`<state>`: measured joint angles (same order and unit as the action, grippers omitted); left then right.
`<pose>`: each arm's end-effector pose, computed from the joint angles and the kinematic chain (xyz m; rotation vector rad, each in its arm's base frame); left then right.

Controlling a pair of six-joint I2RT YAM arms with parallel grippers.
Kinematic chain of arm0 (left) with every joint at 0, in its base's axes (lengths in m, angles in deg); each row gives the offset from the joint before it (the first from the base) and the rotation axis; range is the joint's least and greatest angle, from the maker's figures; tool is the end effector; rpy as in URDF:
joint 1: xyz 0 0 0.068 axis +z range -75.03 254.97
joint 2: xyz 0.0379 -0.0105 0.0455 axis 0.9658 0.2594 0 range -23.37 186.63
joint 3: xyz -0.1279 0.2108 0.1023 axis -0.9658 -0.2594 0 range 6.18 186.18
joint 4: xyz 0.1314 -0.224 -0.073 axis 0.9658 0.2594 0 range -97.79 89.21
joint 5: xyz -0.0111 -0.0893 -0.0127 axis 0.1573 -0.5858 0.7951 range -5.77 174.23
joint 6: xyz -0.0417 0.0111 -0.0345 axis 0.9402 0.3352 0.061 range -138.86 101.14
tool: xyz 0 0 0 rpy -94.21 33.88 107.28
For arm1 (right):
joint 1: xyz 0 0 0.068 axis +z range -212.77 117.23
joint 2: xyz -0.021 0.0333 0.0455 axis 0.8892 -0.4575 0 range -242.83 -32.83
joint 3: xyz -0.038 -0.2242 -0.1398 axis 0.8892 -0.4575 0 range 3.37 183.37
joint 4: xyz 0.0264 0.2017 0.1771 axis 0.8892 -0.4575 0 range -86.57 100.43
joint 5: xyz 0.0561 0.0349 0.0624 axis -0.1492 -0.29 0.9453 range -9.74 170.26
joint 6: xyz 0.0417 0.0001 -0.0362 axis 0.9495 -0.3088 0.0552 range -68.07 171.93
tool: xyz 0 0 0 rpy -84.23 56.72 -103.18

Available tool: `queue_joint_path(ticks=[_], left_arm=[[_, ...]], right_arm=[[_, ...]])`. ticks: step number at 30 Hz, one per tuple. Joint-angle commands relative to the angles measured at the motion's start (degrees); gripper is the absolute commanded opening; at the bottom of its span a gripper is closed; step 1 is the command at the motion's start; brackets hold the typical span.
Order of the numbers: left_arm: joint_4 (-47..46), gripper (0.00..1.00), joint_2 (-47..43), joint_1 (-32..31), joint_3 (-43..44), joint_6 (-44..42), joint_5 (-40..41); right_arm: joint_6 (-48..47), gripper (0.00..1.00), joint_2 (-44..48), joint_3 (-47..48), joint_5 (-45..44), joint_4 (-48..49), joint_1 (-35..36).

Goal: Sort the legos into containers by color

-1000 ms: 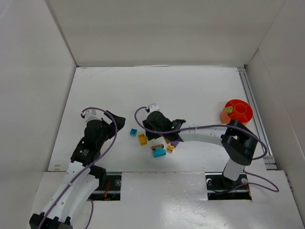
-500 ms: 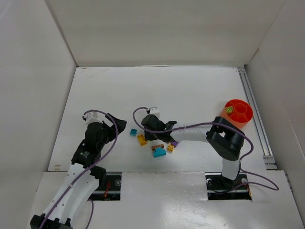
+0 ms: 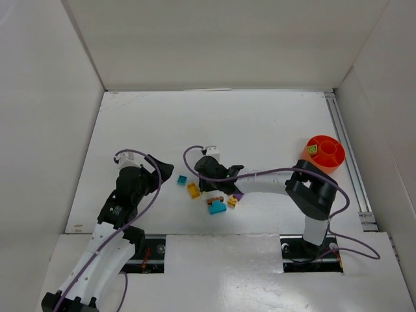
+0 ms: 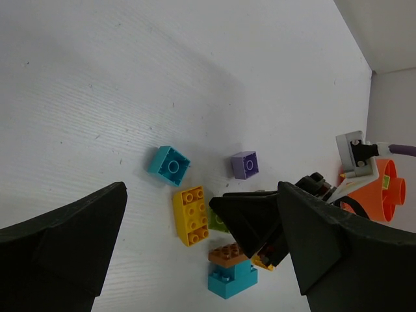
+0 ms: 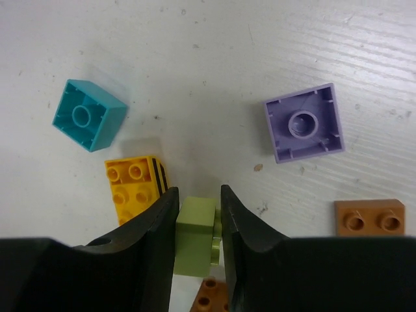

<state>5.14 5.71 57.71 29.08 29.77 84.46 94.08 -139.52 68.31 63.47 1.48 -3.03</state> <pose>0.1517 -0.0470 0.2346 -0.5382 1.9063 -0.7633 0.2075 0.3340 0.1513 -0.2473 2.4438 0.4523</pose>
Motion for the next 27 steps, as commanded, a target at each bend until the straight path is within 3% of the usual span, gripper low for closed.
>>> queue_joint_path(ticks=[1,7,12,21,27], left_arm=[[-3.3,1.00,0.1,0.0,-0.7,-1.1,-1.5],[-5.6,1.00,4.2,0.0,-0.7,-3.1,-5.6],[-8.0,1.00,9.7,0.0,-0.7,-4.5,-8.0],[-11.0,1.00,19.4,0.0,3.7,-5.6,-7.9],[-10.4,1.00,24.7,0.0,8.6,-7.9,-8.4]], right_arm=[[-3.5,0.10,6.2,0.0,-1.8,1.4,0.6],[-10.2,0.09,15.3,-2.0,-5.7,0.8,0.6],[-13.2,0.09,26.9,-9.0,-6.2,-1.6,-7.0],[-28.8,0.13,46.9,-15.3,-5.7,-13.2,-38.5],[-35.7,0.14,45.6,-12.3,1.2,-15.1,-54.9]])
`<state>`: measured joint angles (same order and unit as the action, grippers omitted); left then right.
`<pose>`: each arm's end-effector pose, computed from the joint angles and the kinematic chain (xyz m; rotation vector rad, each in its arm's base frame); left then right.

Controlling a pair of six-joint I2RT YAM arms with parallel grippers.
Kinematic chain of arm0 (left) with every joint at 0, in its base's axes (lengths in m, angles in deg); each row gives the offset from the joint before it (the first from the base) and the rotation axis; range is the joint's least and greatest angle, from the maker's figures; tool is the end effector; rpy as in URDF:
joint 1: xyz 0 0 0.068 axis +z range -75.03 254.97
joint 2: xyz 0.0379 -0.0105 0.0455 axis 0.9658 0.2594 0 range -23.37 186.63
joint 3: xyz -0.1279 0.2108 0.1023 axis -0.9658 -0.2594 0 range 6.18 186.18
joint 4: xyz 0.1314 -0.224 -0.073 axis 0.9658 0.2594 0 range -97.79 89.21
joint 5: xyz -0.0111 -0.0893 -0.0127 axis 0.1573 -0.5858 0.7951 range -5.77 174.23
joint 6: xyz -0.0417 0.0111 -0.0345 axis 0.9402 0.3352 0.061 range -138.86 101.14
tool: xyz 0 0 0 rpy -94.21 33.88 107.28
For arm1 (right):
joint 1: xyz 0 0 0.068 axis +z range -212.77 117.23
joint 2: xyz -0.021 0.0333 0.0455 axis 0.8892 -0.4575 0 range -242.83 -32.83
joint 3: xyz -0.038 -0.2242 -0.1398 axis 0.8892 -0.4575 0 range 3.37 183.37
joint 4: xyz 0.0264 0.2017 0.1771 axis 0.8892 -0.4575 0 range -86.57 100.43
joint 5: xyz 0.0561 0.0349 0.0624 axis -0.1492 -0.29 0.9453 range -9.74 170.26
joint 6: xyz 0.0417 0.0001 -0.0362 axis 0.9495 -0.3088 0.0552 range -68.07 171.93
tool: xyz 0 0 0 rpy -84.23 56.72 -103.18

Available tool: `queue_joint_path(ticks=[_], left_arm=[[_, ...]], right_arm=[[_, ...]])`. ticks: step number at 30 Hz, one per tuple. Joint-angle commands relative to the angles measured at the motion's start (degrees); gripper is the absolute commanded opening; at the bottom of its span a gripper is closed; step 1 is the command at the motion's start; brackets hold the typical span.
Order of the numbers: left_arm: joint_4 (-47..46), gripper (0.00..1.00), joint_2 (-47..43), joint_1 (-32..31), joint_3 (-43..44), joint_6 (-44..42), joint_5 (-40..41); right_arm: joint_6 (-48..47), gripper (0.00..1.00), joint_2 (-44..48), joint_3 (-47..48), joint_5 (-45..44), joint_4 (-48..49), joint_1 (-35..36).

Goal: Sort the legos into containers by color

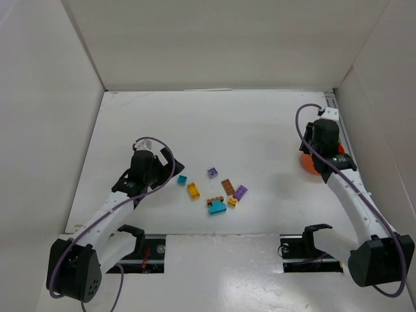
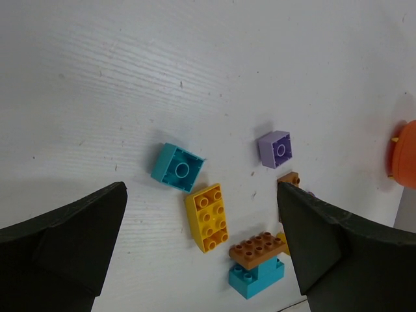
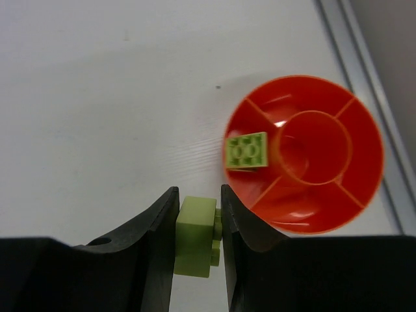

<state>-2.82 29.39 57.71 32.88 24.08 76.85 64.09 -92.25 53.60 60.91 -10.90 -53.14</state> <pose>0.2026 -0.0680 0.2038 -0.4107 2.1635 -0.7467 0.2418 0.0284 0.2988 0.2464 2.0579 -0.1225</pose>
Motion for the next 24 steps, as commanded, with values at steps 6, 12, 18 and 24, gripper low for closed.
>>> queue_joint_path(ticks=[6,12,18,24], left_arm=[[1.9,1.00,6.4,0.0,9.2,-4.9,-1.4],[0.7,1.00,8.2,0.0,9.2,-4.9,-1.9],[0.7,1.00,9.6,0.0,9.9,-5.4,-1.9],[-0.3,1.00,9.6,0.0,9.9,-5.4,-2.5]], right_arm=[[-8.0,0.12,-7.8,5.9,4.9,-3.3,-10.7],[-11.1,0.12,-12.2,7.0,5.4,0.2,-11.2],[-11.7,0.12,-15.0,7.0,1.9,3.7,-11.2],[-12.7,0.12,-17.2,5.8,2.6,7.2,-11.2]])
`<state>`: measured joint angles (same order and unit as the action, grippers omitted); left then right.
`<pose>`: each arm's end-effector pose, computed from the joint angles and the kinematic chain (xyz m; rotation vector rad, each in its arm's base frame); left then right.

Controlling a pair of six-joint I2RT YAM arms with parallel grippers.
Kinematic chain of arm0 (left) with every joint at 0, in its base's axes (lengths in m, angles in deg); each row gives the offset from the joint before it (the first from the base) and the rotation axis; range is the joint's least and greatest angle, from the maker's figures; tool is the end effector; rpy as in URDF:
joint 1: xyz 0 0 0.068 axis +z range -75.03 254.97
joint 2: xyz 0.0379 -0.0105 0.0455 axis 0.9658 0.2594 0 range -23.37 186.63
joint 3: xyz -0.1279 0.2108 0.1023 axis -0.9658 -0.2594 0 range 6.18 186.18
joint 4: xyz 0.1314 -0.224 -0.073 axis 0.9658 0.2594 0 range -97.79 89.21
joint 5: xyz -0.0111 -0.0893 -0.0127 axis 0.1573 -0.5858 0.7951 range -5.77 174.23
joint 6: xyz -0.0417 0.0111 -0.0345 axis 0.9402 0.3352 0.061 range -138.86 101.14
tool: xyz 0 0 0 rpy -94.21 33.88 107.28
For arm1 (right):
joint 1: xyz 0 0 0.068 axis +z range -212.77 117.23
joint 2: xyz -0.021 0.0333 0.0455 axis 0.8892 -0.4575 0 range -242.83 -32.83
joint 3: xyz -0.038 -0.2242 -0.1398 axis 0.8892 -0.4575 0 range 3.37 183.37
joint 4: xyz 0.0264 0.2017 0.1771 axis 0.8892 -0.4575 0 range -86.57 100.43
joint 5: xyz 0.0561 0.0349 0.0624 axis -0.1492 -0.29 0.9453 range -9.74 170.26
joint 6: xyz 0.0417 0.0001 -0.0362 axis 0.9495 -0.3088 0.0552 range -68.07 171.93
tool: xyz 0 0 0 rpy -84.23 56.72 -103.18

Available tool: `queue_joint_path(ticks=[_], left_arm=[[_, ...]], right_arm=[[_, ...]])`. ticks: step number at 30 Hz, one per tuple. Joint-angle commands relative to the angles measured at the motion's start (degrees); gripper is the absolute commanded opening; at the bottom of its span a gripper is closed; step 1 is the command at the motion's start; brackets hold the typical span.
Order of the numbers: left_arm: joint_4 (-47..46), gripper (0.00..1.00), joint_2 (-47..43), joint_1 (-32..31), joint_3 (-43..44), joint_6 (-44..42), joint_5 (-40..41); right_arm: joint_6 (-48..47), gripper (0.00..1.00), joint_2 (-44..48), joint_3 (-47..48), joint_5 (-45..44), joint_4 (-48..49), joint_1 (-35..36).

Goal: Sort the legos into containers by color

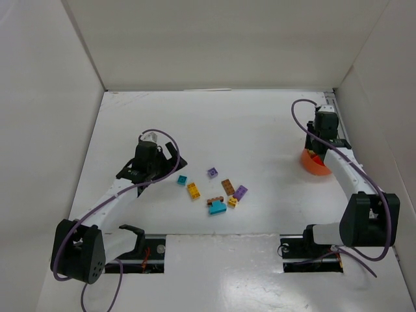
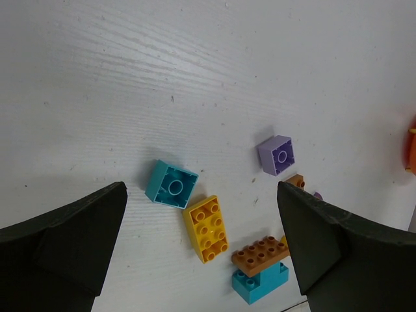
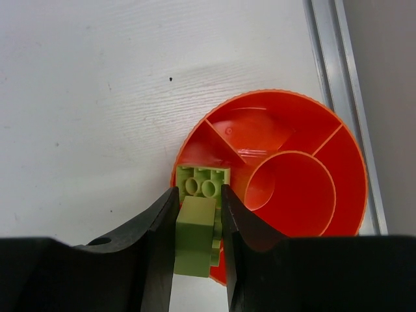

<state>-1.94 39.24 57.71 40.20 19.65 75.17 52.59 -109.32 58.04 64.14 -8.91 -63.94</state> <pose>0.2318 -0.0782 0.2109 -0.3230 2.2329 -0.7131 0.3003 -0.0166 0.2533 0.1823 2.2686 -0.3261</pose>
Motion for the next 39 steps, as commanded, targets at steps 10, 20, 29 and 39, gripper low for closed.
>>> queue_joint_path(ticks=[10,20,29,39], left_arm=[[-1.8,1.00,-0.8,0.0,1.4,0.1,-1.3],[-1.8,1.00,-1.3,0.0,0.9,0.6,-0.8],[-0.7,1.00,-1.3,-0.5,0.9,0.6,-1.3],[1.3,1.00,2.8,-2.8,0.7,0.1,0.4]], right_arm=[[-1.2,0.17,-1.8,0.3,-1.2,6.9,-1.5],[0.6,0.35,1.7,-3.5,0.5,5.4,-2.0],[0.6,0.56,6.2,-3.5,2.3,4.8,-2.0],[-2.3,0.58,14.3,-4.8,11.0,3.6,-2.0]])
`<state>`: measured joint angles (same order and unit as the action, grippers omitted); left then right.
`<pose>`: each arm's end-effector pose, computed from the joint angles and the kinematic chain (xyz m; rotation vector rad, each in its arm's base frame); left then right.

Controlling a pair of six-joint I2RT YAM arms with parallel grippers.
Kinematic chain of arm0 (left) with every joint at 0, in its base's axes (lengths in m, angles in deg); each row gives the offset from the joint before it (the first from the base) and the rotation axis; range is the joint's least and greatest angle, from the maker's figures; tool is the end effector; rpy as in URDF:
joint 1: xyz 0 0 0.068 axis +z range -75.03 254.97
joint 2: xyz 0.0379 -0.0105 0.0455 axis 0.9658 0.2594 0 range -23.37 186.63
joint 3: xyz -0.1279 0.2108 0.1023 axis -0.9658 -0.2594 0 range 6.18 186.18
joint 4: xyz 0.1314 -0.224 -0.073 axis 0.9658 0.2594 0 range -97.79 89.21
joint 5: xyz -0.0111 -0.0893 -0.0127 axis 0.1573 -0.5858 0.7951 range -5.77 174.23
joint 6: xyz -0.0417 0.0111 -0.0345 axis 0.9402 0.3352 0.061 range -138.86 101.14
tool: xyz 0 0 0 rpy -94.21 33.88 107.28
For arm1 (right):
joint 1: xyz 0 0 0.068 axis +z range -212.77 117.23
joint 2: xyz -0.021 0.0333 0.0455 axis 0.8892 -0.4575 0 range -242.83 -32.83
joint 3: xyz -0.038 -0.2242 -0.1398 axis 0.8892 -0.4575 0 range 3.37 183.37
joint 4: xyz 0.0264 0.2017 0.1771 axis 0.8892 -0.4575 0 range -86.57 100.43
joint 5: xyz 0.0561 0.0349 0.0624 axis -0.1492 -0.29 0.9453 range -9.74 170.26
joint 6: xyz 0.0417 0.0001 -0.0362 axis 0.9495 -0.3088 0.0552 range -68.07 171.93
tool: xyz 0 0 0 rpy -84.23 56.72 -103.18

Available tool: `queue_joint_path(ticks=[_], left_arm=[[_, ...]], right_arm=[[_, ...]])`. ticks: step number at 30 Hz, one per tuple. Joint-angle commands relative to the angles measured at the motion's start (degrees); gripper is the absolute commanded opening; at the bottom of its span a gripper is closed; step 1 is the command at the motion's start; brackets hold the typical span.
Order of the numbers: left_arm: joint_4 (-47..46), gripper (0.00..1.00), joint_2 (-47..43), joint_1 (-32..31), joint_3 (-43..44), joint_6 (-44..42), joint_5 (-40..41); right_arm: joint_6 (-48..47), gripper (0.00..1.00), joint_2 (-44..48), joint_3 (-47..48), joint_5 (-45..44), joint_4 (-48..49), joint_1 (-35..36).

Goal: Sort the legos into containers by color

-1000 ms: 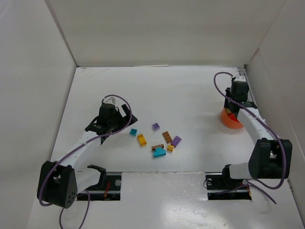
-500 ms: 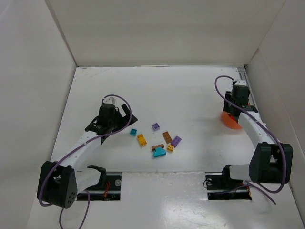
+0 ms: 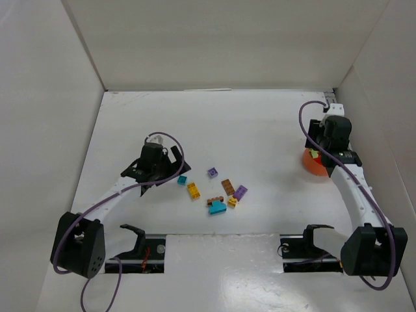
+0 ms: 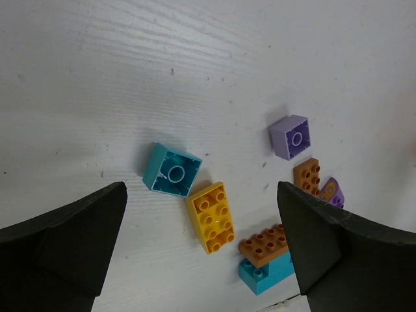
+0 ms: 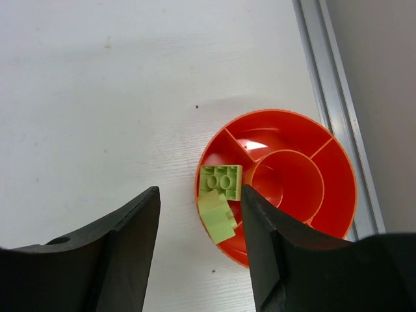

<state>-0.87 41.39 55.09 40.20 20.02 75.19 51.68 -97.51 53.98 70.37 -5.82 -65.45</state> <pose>0.2301 -0.0895 0.2007 -0.2938 2.3022 -0.7188 0.2657 -0.0189 0.2872 0.1484 2.0929 -0.2119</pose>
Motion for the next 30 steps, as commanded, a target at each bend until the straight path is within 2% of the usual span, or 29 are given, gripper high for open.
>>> queue_joint_path(ticks=[1,4,12,17,26,28,30], left_arm=[[0.2,1.00,1.4,-0.8,0.7,-1.2,0.3],[0.2,1.00,3.2,-2.3,0.7,-1.7,1.6],[0.3,0.84,8.0,-6.4,2.0,-1.2,8.5],[0.3,0.80,9.2,-7.4,2.5,-1.2,12.5],[-0.2,0.73,14.0,-9.2,3.6,-1.2,13.1],[-0.2,0.70,14.8,-9.7,3.6,-1.2,13.1],[0.6,0.61,16.4,-9.7,4.3,-1.2,13.9]], right_arm=[[-2.3,0.58,3.0,-1.4,5.9,0.5,-0.5],[-3.4,0.58,4.2,-2.7,7.8,0.5,-0.5],[-4.0,0.58,6.9,-5.0,8.4,-2.0,-0.5],[-4.0,0.58,8.8,-6.0,7.9,-3.1,-0.5],[-3.4,0.58,8.8,-6.0,7.9,-3.1,-0.5],[-3.4,0.58,8.8,-6.0,7.3,-3.1,-0.5],[-3.4,0.58,8.3,-6.0,7.3,-3.1,-0.5]])
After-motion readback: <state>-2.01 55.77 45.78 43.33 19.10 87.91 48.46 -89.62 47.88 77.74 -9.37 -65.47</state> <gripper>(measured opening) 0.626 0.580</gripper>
